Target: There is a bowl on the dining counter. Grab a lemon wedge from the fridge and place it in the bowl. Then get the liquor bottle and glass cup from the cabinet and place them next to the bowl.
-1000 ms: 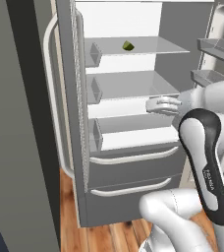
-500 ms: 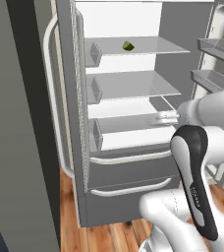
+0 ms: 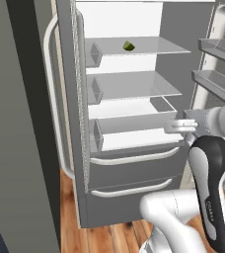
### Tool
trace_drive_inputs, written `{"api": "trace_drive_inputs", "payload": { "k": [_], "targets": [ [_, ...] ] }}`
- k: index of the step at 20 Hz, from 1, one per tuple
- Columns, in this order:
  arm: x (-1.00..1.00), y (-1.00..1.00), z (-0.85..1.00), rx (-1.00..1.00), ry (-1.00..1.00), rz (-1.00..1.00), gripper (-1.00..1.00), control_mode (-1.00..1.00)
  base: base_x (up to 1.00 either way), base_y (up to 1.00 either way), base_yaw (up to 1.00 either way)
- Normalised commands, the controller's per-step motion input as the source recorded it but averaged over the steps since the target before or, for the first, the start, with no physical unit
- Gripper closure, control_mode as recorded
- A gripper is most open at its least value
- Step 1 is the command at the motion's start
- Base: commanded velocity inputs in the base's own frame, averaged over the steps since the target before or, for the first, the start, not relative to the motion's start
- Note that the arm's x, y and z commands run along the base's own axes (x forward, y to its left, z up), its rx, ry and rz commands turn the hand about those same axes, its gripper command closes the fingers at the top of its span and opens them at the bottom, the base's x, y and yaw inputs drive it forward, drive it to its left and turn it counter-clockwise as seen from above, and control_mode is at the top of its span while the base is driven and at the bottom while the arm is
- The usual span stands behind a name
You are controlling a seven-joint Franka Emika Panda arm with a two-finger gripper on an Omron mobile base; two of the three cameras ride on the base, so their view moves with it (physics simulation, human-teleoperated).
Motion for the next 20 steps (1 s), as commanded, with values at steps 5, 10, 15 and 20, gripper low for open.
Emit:
{"api": "trace_drive_inputs", "payload": {
  "k": [5,10,15,20],
  "targets": [
    [0.03,-0.01,-0.05,0.00,0.01,-0.01,-1.00,-1.00,0.00,0.00,0.00],
    [0.00,0.00,0.00,0.00,0.00,0.00,-1.00,1.00,0.67,-0.11,-0.05],
    [0.00,0.00,0.00,0.00,0.00,0.00,-1.00,1.00,0.70,-0.23,-0.12],
    [0.00,0.00,0.00,0.00,0.00,0.00,-1.00,1.00,0.36,-0.40,-0.07]
  ]
}}
